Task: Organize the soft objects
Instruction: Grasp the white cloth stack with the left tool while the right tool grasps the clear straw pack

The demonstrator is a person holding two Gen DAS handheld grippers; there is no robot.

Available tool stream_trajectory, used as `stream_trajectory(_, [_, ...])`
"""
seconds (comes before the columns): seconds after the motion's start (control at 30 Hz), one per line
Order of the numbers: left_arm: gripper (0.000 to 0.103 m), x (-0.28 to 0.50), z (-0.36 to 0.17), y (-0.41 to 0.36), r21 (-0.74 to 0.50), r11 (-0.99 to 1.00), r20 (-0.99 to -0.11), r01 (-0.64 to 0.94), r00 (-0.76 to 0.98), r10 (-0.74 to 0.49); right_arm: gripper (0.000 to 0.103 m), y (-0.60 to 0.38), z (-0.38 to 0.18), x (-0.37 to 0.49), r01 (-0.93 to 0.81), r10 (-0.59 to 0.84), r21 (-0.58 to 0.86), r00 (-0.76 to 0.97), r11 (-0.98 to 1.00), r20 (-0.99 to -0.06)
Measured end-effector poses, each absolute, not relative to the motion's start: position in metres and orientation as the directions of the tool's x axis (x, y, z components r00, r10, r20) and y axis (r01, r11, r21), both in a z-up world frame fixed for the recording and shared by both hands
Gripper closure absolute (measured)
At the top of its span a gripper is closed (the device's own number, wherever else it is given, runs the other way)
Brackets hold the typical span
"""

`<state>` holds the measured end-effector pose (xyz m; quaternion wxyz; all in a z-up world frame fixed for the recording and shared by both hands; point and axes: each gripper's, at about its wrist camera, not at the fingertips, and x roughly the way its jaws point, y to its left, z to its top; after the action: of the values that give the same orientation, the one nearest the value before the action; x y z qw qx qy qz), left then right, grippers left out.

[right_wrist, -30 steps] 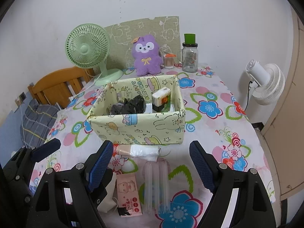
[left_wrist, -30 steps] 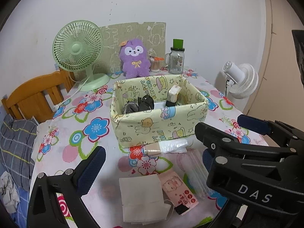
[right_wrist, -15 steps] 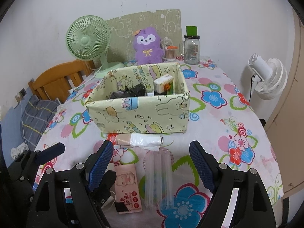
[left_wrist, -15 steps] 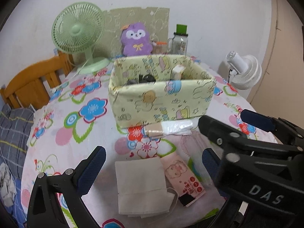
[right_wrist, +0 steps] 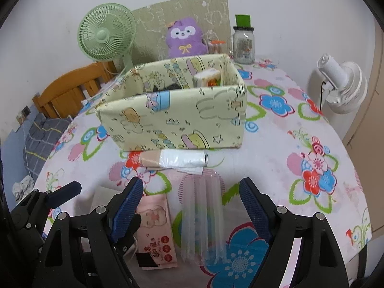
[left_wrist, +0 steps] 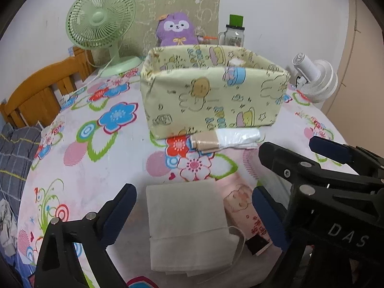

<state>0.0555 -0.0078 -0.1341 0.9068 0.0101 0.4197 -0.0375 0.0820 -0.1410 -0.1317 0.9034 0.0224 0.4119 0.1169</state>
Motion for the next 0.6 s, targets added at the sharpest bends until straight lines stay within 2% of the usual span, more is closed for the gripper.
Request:
stream_trajectory(0.47, [0.018, 0.057, -0.160, 0.003, -0.041, 0.999, -0.783, 0.025, 0.621, -0.048, 0.019, -0.141, -0.160, 0.085, -0.180, 0.214, 0.132, 0.585, 0.975, -0.782])
stream_trajectory(0.6, [0.030, 0.056, -0.161, 0.006, -0.053, 0.998, -0.782, 0.024, 0.620, -0.056, 0.019, -0.138, -0.168, 0.087, -0.181, 0.206, 0.123, 0.562, 0.976, -0.801])
